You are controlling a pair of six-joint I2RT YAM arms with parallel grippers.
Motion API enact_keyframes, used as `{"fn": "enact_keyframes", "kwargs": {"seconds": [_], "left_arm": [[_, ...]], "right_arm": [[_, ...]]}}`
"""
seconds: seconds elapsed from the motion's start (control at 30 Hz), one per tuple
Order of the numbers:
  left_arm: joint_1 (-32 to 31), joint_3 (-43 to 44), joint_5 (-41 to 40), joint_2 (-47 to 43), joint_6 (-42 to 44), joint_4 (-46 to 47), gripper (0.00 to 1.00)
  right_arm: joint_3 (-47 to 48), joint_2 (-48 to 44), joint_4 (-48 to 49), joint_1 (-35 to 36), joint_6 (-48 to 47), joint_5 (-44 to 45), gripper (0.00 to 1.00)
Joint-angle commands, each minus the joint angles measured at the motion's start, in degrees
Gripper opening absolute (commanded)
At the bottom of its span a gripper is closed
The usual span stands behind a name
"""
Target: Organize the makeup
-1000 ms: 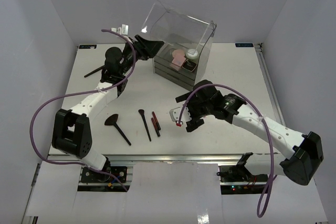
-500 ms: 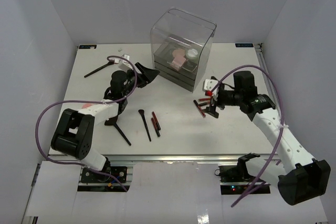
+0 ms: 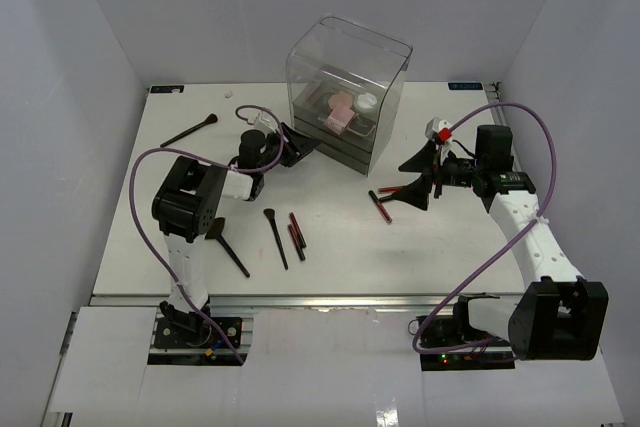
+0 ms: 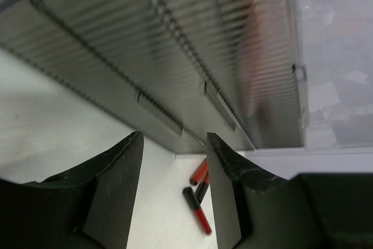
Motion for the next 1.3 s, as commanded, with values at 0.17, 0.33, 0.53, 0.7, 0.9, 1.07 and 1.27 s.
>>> {"fn": "enact_keyframes", "kwargs": {"seconds": [0.17, 0.33, 0.53, 0.7, 0.9, 1.07, 1.27], "left_arm": [[-0.01, 8.71, 0.72, 5.55, -5.06, 7.75, 0.54], [-0.04, 10.43, 0.93, 7.34, -5.81, 7.77, 0.52], [-0.44, 11.78, 1.55, 8.39, -6.56, 7.54, 0.42], [-0.53, 10.33, 2.56, 7.70, -7.46, 8.46, 0.28], [-0.31, 5.77, 4.06, 4.10, -7.17, 9.46, 0.19], [0.47, -2.01, 5.14, -3.05, -4.26, 8.68, 0.15], [0.70, -14.77, 5.34, -13.62, -0.31, 7.55, 0.16]], "right_arm": [[-1.93, 0.28, 1.84, -1.21, -0.84, -3.83, 0.89], [-2.09, 0.41, 1.84, -1.30, -1.20, -3.91, 0.88], [-2.23, 0.70, 1.93, -1.30, -1.17, -3.80, 0.88], [-2.23, 0.80, 1.93, -1.40, -1.17, -3.76, 0.87], [-2.45, 1.05, 1.93, -1.56, -1.17, -2.65, 0.87], [-2.75, 1.05, 1.89, -1.70, -1.22, -1.39, 0.86], [-3.32, 1.29, 1.75, -1.74, -2.39, 1.95, 0.86]]}}
